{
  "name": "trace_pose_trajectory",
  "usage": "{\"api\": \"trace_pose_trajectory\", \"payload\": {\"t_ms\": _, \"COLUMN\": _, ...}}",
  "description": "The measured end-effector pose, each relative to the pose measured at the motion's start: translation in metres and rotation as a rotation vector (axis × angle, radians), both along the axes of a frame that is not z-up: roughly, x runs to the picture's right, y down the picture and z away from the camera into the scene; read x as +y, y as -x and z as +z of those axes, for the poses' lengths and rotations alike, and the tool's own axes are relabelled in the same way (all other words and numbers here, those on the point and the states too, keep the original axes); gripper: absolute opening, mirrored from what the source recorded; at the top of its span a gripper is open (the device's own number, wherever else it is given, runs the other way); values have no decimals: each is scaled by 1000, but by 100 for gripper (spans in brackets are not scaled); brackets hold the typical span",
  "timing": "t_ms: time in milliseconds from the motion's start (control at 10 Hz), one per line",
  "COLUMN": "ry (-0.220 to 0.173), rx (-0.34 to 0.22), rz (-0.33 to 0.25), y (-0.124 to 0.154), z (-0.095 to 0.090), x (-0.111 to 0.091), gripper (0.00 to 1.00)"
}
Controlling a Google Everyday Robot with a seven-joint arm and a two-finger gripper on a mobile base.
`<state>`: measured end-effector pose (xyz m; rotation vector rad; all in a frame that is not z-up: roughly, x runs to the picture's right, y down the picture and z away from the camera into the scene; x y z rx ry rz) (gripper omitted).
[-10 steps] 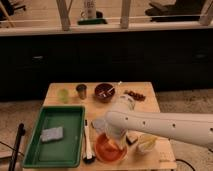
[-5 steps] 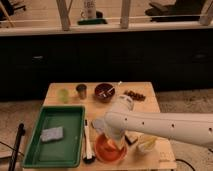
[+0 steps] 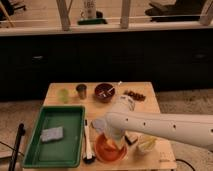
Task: Place apple in red bowl
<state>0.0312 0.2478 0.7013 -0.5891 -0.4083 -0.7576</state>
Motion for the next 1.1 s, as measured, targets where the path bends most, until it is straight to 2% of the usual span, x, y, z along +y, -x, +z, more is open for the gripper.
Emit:
{"api": "trace_pose_trajectory", "payload": {"t_ms": 400, "ry": 25, "rx": -95, "rz": -7, "y": 3, "z": -6, "x": 1, "gripper": 1}}
{"api": "trace_pose_trajectory", "payload": {"t_ms": 1100, "ry": 82, "rx": -209, "rz": -43, "y": 13, "z": -6, "x": -4, "gripper": 1}}
